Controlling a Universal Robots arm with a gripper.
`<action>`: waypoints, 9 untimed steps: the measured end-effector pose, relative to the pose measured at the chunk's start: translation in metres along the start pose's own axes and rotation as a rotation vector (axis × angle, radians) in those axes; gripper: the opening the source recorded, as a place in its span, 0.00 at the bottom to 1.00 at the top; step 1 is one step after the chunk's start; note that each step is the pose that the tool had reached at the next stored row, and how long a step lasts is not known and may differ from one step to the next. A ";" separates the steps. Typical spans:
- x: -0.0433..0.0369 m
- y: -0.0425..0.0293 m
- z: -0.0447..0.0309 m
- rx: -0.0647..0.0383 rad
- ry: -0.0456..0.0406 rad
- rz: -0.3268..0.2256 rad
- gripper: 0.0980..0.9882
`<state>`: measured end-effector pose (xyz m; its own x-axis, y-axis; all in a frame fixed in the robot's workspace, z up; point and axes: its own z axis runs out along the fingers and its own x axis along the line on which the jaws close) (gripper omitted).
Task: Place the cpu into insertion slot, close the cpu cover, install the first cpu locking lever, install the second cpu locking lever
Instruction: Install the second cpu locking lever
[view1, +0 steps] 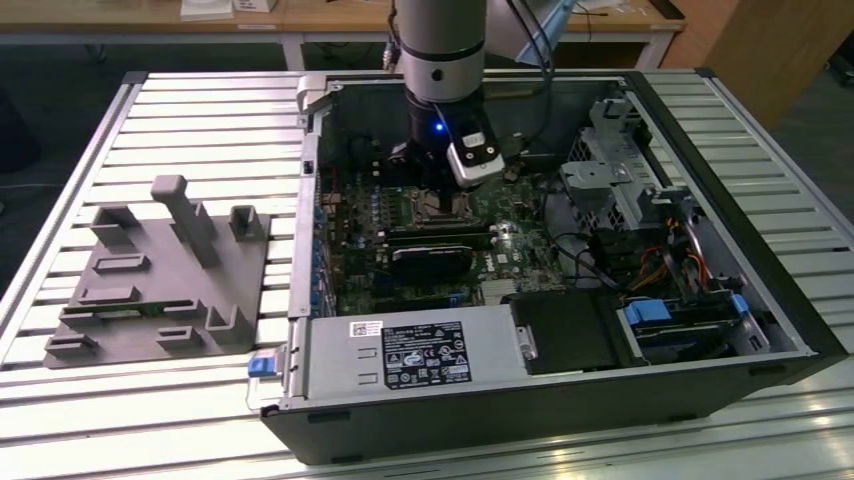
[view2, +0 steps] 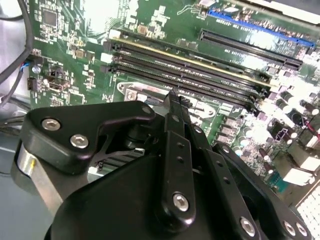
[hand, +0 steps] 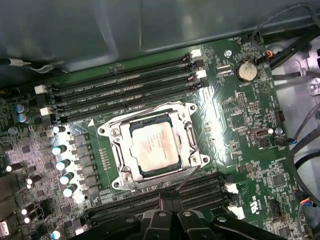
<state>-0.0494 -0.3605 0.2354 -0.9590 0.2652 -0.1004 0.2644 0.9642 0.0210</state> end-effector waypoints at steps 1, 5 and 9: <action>0.0021 -0.0017 0.0008 -0.007 0.0002 -0.001 0.01; 0.0083 -0.0045 0.0020 -0.027 0.0057 -0.003 0.01; 0.0100 -0.0072 0.0032 -0.030 0.0066 -0.004 0.01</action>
<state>-0.0606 -0.3648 0.2311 -0.9607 0.2612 -0.0940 0.2573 0.9650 0.0508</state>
